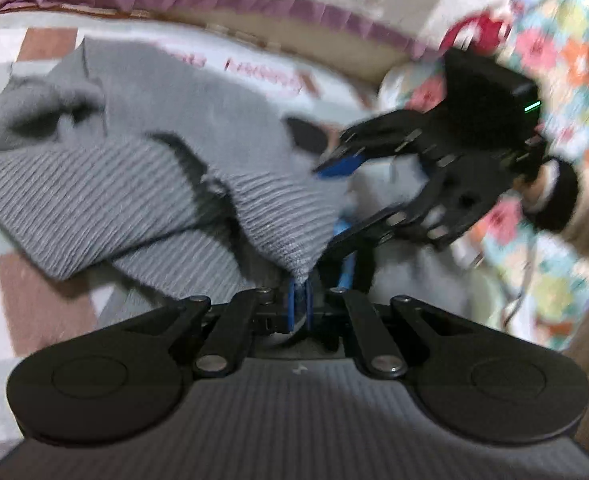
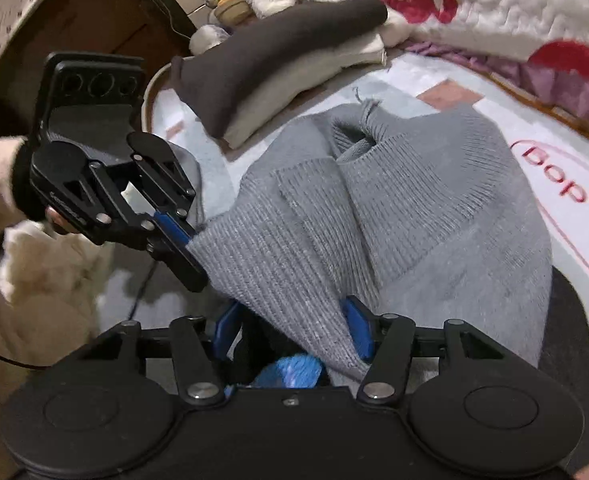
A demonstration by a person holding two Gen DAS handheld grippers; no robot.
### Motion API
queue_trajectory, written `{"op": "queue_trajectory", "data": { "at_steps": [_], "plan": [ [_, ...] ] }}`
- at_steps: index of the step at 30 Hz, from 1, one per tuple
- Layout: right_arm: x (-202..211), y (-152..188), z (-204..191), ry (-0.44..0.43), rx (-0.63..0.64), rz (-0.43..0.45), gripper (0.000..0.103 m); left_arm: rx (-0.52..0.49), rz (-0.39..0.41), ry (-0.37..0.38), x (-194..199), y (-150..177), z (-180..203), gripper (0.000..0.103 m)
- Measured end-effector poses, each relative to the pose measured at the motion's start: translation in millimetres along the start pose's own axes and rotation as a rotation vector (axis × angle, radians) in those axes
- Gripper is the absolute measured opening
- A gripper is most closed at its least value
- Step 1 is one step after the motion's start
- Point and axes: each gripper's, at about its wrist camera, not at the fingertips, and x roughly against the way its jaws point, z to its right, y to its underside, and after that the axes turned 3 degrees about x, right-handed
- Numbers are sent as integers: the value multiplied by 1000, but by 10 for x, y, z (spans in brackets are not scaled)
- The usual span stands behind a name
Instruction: Fold clothes
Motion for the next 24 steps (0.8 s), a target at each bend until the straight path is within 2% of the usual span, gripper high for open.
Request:
{"op": "queue_trajectory", "data": {
  "at_steps": [1, 4, 8, 10, 11, 12, 16, 17, 19, 20, 21, 24],
  "plan": [
    [25, 29, -74, 18, 16, 11, 63, -12, -18, -30, -46, 25, 1, 5],
    [114, 50, -87, 1, -1, 28, 63, -10, -43, -74, -126, 56, -33, 5],
    [80, 25, 4, -6, -2, 29, 63, -14, -34, -88, -93, 82, -28, 5],
    [43, -46, 51, -44, -21, 50, 61, -18, -33, -98, -74, 106, -11, 5],
    [22, -94, 71, -76, -29, 64, 40, -15, -29, -103, -70, 112, -14, 5],
    [-13, -124, 88, -131, -44, 59, 0, -12, -25, -109, -65, 118, -18, 5],
    [-143, -258, -18, -31, 21, 20, 1, -22, 0, -135, 18, 120, 17, 5],
    [-158, -282, -63, 0, 48, 13, 5, -32, 7, -140, 38, 108, 35, 4],
    [-167, -328, -147, 44, 97, 8, 19, -50, 19, -148, 77, 84, 73, 4],
    [-163, -343, -194, 60, 131, 2, 44, -58, 23, -148, 91, 77, 95, 4],
    [-160, -358, -243, 92, 175, -6, 61, -64, 26, -145, 99, 79, 113, 4],
    [-186, -387, -331, 214, 266, -28, 62, -61, 29, -145, 71, 115, 127, 4]
  ]
}}
